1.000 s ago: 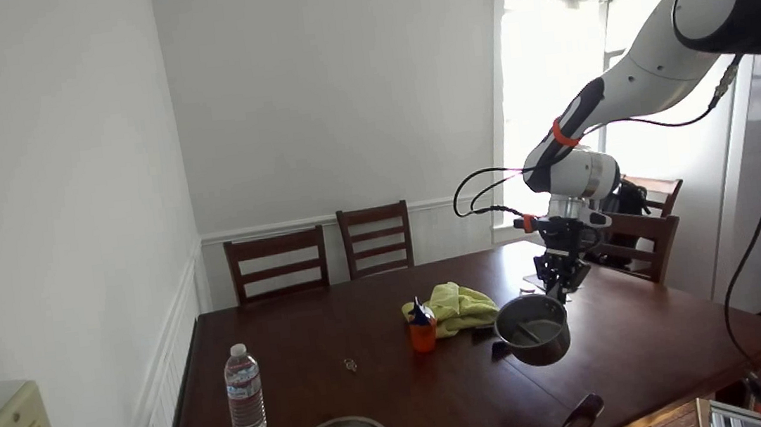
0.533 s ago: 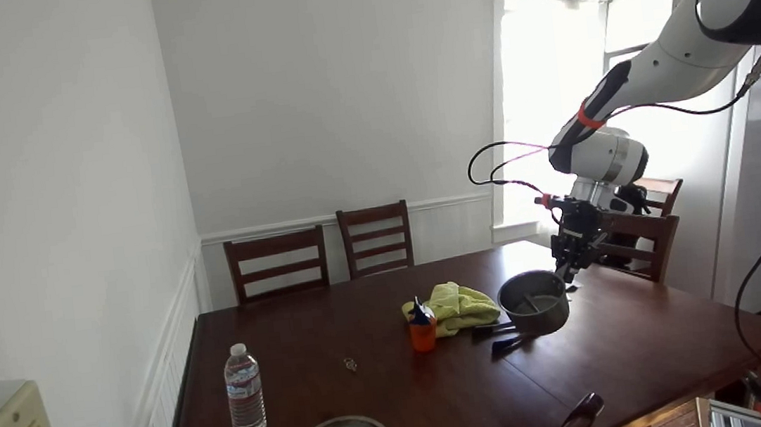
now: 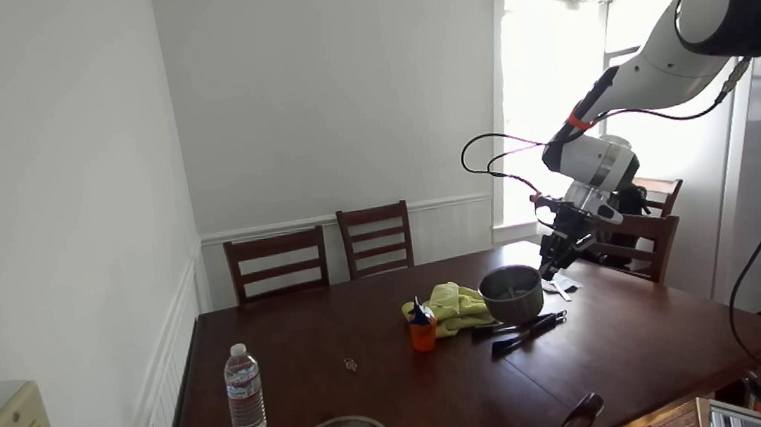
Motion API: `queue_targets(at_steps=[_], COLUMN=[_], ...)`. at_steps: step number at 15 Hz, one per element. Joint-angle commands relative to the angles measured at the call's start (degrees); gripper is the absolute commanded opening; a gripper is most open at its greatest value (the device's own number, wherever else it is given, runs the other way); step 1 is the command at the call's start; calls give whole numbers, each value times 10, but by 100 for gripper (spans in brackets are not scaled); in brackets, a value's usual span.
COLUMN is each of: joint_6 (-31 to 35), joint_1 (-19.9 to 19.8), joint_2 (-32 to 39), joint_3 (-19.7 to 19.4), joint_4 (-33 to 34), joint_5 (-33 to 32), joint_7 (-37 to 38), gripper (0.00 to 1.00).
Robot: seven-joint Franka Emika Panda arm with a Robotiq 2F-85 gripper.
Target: Place the pot on top of the spice shaker
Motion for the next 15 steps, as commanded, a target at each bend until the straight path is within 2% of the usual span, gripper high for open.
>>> queue_targets(at_steps=[1, 7, 8, 9, 11, 12, 15], joint_6=[-8, -10, 1, 1, 1, 1, -3], joint_1=[-16, -62, -43, -49, -48, -46, -64], joint_2=[49, 115, 96, 102, 107, 108, 136], joint_3=[-1, -22, -17, -19, -19, -18, -13], joint_4=[76, 170, 129, 136, 132, 130, 162], joint_5=[96, 194, 157, 158, 156, 156, 229], joint_7=[22, 54, 36, 36, 34, 34, 65], gripper=[7, 7, 7, 30, 30, 7, 7])
